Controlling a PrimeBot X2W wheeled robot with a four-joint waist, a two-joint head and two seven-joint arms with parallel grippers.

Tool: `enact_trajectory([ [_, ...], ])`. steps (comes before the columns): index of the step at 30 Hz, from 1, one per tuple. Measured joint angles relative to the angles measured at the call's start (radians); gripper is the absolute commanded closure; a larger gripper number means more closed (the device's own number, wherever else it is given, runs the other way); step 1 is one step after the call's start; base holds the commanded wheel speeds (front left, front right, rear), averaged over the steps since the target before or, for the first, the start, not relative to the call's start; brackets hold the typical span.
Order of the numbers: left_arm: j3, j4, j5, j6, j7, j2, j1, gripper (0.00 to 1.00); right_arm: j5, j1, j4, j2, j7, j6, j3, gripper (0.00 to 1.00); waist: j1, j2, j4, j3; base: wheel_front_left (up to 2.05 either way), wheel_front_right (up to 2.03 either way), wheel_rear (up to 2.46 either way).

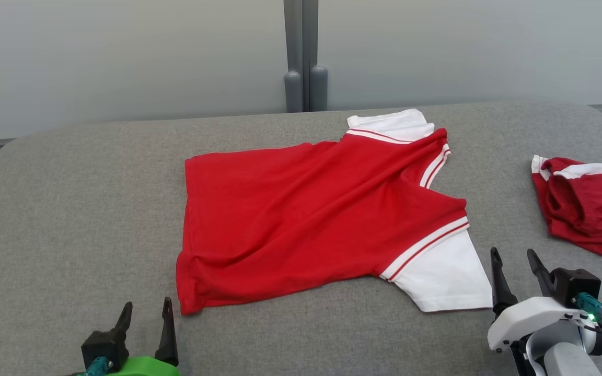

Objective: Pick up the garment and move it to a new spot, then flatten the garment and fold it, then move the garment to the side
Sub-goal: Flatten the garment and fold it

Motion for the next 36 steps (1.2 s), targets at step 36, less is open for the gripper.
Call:
enact_trajectory([
  [36, -0.104, 0.09, -0.195, -0.066, 0.0, -0.001, -0.098, 0.0, -0.016, -0.024, 0.111, -0.004, 0.0, 0.0, 0.057, 0.0, 0.0, 0.0001, -0.039, 0.135, 0.0, 0.0, 0.0],
])
